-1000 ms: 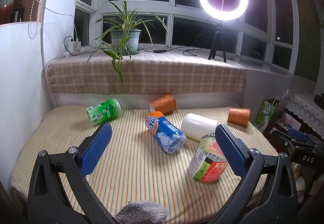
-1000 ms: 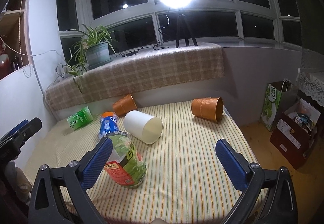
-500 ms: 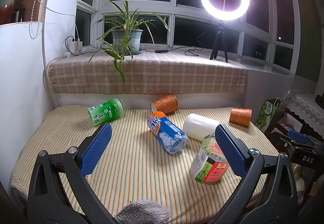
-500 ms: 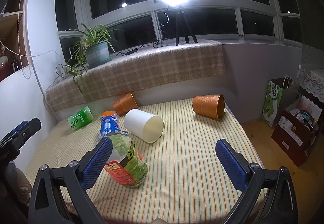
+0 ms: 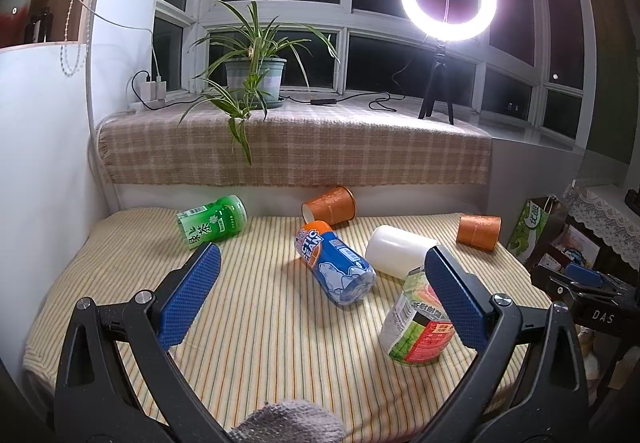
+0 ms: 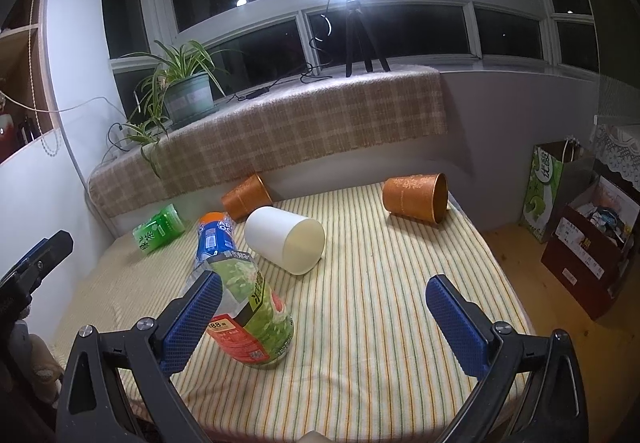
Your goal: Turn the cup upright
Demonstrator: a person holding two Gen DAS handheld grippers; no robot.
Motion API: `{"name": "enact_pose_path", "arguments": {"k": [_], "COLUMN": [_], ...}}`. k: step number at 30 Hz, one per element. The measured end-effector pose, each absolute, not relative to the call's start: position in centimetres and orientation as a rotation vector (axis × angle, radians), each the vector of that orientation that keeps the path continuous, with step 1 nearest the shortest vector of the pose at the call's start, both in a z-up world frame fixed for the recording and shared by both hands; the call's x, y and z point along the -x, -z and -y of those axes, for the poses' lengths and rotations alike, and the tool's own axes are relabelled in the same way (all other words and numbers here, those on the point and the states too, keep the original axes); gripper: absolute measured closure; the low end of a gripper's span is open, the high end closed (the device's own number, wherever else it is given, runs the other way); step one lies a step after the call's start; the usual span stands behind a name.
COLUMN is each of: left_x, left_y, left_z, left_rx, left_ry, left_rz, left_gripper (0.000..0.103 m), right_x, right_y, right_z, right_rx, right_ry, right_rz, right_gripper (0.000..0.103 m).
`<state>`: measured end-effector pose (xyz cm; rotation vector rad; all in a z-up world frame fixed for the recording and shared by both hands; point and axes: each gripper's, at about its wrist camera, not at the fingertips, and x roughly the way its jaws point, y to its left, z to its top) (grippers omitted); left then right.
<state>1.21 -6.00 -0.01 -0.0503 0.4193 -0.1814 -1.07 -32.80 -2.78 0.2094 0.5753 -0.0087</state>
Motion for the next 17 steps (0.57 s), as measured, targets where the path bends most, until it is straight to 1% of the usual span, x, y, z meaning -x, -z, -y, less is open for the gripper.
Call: {"name": "enact_pose_path", "arguments": {"k": [17], "left_x": [-1.3], "left_y": [0.45], "left_z": [5.09], "left_rx": [0.044], "left_ry": [0.165], "left_rz": [-0.415], "left_gripper": [0.0], "right_x": [0.12], "right_y": [3.78], "right_z": [33.09], "right_rx": [-0.234], "right_ry": [0.016], "right_rz": [-0.615], "right_gripper": [0.0]}}
